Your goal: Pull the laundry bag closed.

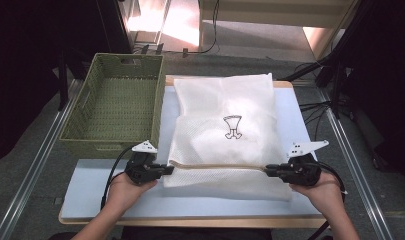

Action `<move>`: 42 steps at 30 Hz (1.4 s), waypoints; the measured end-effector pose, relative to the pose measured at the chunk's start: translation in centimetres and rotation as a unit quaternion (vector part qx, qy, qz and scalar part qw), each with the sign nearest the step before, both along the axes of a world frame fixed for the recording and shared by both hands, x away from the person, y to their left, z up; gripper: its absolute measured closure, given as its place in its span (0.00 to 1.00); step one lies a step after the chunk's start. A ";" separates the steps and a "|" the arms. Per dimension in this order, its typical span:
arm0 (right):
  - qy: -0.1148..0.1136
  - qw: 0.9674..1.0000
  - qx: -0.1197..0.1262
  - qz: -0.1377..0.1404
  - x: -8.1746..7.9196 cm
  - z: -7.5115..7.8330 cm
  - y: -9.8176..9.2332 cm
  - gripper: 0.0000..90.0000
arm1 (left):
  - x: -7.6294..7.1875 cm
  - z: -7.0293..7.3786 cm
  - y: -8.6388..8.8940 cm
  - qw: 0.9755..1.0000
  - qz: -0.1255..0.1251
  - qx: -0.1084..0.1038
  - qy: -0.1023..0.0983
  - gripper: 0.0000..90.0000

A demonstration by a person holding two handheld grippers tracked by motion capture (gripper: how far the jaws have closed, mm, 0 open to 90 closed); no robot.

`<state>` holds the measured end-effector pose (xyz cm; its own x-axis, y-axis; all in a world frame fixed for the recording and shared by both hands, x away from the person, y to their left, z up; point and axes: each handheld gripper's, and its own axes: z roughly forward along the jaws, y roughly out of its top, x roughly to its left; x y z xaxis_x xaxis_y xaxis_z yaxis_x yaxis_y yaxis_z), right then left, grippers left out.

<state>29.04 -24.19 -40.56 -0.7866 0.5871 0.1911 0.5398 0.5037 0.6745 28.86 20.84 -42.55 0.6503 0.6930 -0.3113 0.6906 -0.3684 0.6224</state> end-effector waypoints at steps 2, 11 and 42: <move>0.002 1.000 -0.001 -0.002 0.0 -0.1 -0.2 0.92 | 0.0 0.0 0.0 1.000 -0.001 0.000 0.000 0.97; 0.006 1.000 -0.003 -0.024 -0.1 -0.8 -2.5 0.92 | 0.0 -0.1 0.0 1.000 0.000 0.002 0.000 0.97; 0.004 0.998 -0.012 -0.068 -0.7 -1.7 -5.5 0.90 | 0.0 -0.5 0.3 1.000 0.007 -0.015 0.009 0.88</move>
